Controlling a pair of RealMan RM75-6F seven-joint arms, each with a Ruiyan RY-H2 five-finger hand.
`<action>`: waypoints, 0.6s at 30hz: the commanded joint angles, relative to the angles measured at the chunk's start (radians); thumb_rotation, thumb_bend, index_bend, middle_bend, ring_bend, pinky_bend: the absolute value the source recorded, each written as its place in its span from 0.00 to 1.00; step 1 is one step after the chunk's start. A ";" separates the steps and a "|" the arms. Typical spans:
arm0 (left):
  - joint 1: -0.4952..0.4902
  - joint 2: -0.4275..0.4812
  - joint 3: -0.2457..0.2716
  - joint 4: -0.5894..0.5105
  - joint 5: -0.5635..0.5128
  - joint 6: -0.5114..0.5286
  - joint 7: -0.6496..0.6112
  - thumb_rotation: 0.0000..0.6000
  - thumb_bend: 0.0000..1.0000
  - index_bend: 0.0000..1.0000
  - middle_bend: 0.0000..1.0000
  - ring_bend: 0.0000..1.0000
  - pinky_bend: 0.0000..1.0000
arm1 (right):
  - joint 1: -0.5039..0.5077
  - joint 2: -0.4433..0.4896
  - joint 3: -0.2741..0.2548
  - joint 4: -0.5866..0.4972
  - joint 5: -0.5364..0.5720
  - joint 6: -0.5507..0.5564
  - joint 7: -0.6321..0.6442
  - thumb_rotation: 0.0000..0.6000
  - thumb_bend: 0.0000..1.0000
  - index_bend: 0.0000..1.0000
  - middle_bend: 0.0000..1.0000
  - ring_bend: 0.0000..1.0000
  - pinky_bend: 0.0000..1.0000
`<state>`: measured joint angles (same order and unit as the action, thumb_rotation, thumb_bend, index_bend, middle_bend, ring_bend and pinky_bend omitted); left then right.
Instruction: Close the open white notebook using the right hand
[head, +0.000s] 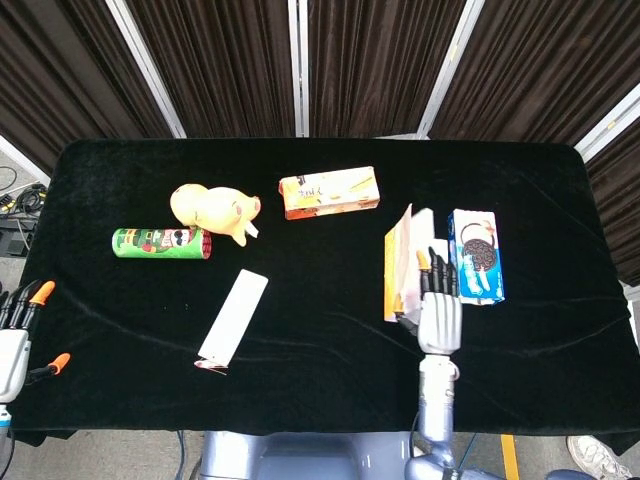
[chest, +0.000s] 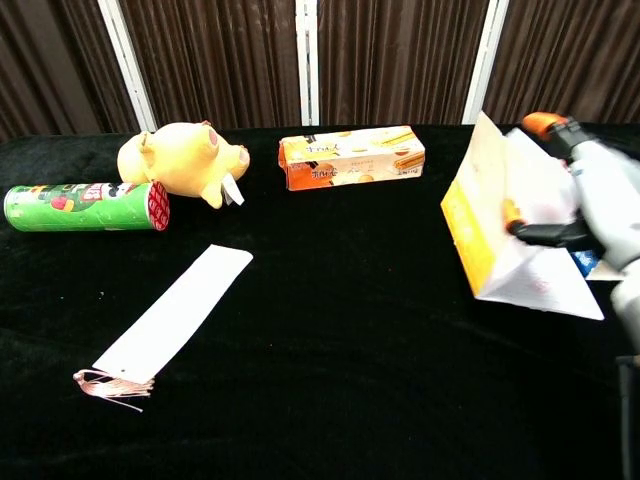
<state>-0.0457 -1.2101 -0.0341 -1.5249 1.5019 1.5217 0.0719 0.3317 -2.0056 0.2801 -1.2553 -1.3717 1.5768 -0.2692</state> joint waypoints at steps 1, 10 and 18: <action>-0.002 0.003 0.001 -0.017 0.013 0.010 0.017 1.00 0.10 0.00 0.00 0.00 0.00 | -0.032 0.059 -0.004 -0.058 -0.004 0.022 -0.006 1.00 0.35 0.00 0.00 0.00 0.00; -0.014 0.001 0.011 -0.054 0.045 0.005 0.075 1.00 0.10 0.00 0.00 0.00 0.00 | -0.075 0.145 -0.001 -0.100 0.061 -0.011 -0.014 1.00 0.16 0.00 0.00 0.00 0.00; -0.028 -0.005 0.018 -0.075 0.067 -0.006 0.107 1.00 0.10 0.00 0.00 0.00 0.00 | -0.088 0.187 0.008 -0.099 0.111 -0.029 -0.087 1.00 0.15 0.00 0.00 0.00 0.00</action>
<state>-0.0737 -1.2151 -0.0163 -1.5999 1.5687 1.5159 0.1788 0.2464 -1.8266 0.2857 -1.3588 -1.2725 1.5509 -0.3364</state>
